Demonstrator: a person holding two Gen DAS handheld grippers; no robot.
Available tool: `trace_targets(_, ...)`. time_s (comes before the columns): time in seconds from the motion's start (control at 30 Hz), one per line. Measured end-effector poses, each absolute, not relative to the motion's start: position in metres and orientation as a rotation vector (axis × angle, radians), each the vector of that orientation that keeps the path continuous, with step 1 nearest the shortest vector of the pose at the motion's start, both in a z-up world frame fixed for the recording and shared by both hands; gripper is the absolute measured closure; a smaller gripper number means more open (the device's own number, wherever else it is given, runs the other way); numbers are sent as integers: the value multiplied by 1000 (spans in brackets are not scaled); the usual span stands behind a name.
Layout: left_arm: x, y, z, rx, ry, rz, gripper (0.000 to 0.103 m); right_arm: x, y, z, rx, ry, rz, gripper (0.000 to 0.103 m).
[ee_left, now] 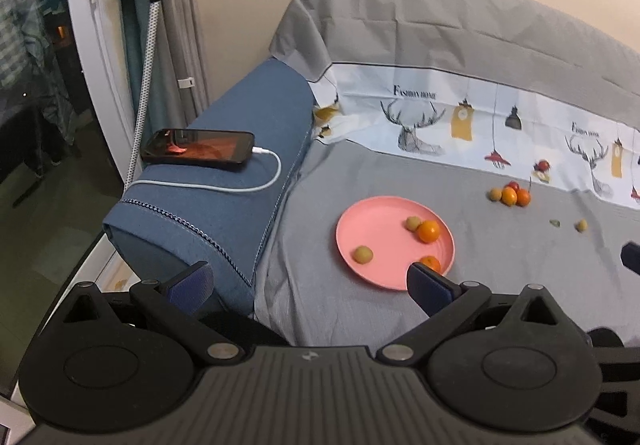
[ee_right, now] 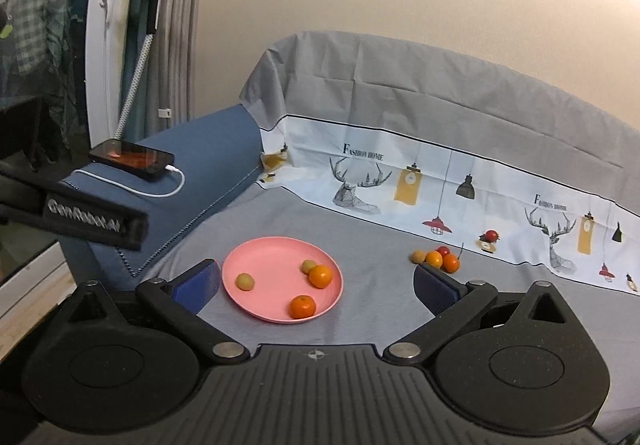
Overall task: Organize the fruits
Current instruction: 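Raise both open grippers away from the pink plate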
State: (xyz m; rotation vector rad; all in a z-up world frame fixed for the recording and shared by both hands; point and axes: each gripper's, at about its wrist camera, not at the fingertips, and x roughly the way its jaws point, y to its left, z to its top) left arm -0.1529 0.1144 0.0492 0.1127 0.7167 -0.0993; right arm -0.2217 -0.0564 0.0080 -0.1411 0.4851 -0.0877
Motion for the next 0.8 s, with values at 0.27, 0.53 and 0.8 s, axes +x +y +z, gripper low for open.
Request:
trace_targets(0.27, -160, 109, 53, 145, 694, -83, 0, -226, -59, 9, -118, 461, -86, 1)
trace_targets(0.53, -151, 102, 46, 174, 719, -84, 0, -220, -67, 2, -90, 482, -98, 1)
trace_targets(0.8, -135, 96, 32, 205, 763, -72, 0, -207, -78, -12, -50, 526, -92, 1)
